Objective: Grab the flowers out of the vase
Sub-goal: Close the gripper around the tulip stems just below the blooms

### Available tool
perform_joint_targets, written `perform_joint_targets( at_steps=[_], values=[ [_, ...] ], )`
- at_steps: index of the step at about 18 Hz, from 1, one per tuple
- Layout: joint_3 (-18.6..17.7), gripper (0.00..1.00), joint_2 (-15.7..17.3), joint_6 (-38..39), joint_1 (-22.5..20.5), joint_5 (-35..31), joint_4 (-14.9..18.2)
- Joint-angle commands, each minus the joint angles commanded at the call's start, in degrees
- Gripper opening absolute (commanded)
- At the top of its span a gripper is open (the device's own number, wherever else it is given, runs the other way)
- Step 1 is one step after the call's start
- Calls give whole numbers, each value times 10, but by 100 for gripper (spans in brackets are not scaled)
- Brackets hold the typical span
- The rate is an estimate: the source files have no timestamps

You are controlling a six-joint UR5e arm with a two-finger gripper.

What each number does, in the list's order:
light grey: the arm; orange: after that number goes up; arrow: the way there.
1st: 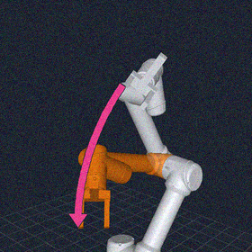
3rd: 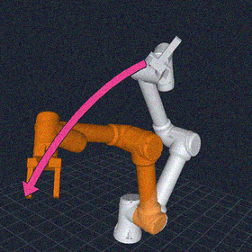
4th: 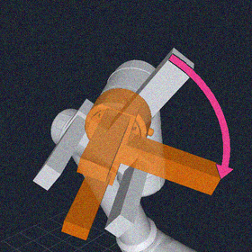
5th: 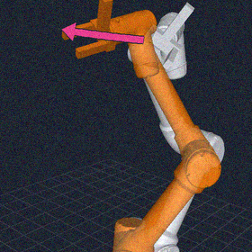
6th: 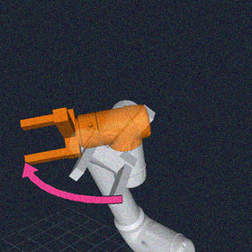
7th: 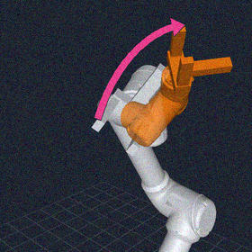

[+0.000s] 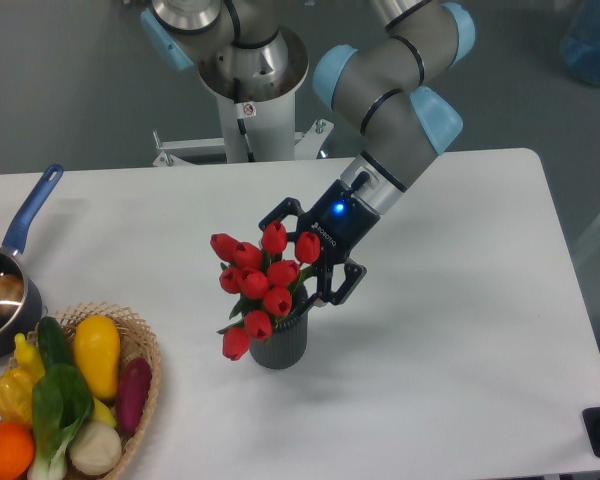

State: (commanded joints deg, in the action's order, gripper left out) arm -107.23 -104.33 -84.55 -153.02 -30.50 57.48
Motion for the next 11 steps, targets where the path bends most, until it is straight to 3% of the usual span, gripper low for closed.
perform_joint_targets(
  at_steps=[7,8,10,11],
  values=[
    [0,100,-6,-14,5,0,0],
    [0,98,-6,-18,6,0,-1],
    [0,82,-6,-18,6,0,-1],
    [0,80,-6,-18,6,0,0]
  ],
)
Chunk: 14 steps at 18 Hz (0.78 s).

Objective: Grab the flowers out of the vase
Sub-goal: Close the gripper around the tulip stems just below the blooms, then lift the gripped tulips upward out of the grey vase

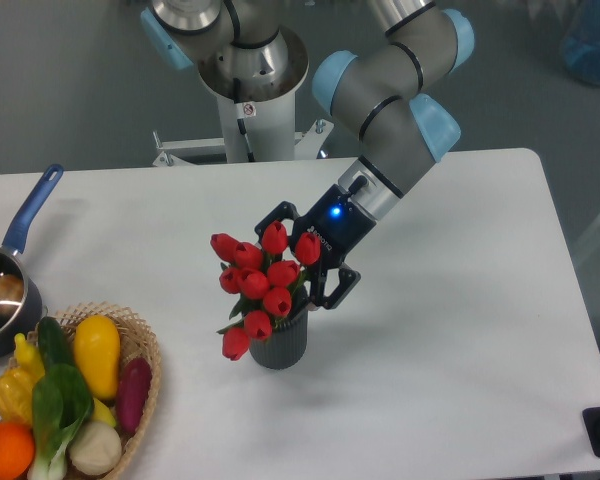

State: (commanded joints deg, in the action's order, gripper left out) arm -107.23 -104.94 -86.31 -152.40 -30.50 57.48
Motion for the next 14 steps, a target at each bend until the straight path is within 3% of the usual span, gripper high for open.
perform_joint_targets(
  at_steps=[14],
  values=[
    [-3,49,1,0,-4,10,0]
  ],
)
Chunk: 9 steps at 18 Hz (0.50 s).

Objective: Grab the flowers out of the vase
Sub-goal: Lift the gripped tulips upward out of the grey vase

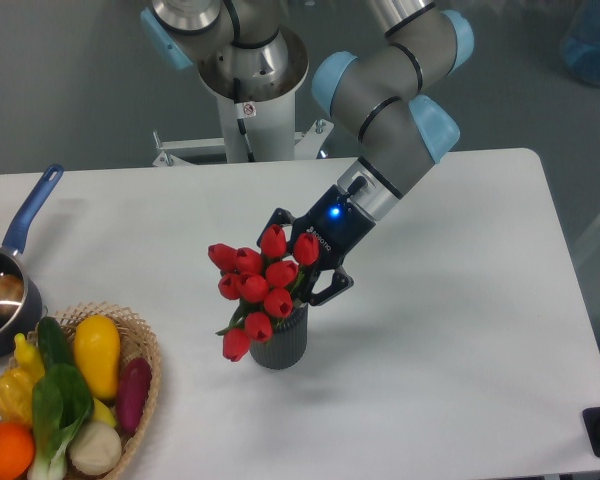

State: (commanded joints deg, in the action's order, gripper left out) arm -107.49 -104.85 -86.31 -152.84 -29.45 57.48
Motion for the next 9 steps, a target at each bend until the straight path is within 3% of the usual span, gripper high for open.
perform_joint_targets(
  at_steps=[4,9],
  values=[
    [-4,40,0,0,-1,10,0],
    [-5,40,1,0,-3,11,1]
  ],
)
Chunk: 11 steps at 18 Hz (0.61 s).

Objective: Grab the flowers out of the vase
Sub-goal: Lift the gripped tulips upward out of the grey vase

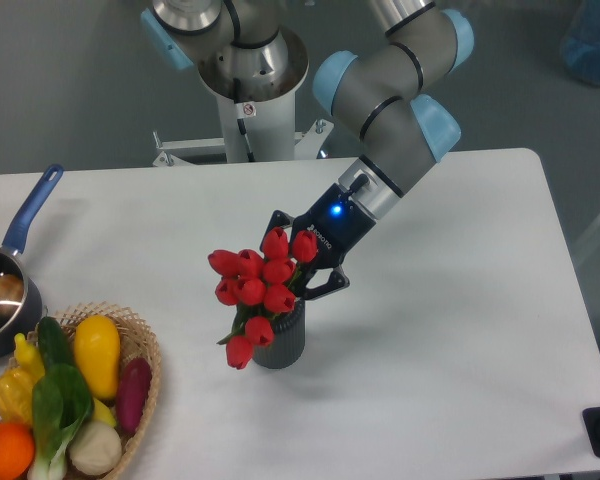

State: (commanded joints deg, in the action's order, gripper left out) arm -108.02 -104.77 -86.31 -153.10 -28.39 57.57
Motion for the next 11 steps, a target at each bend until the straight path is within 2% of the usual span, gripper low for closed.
perform_joint_targets(
  at_steps=[11],
  values=[
    [-2,40,15,0,-4,31,0]
  ],
)
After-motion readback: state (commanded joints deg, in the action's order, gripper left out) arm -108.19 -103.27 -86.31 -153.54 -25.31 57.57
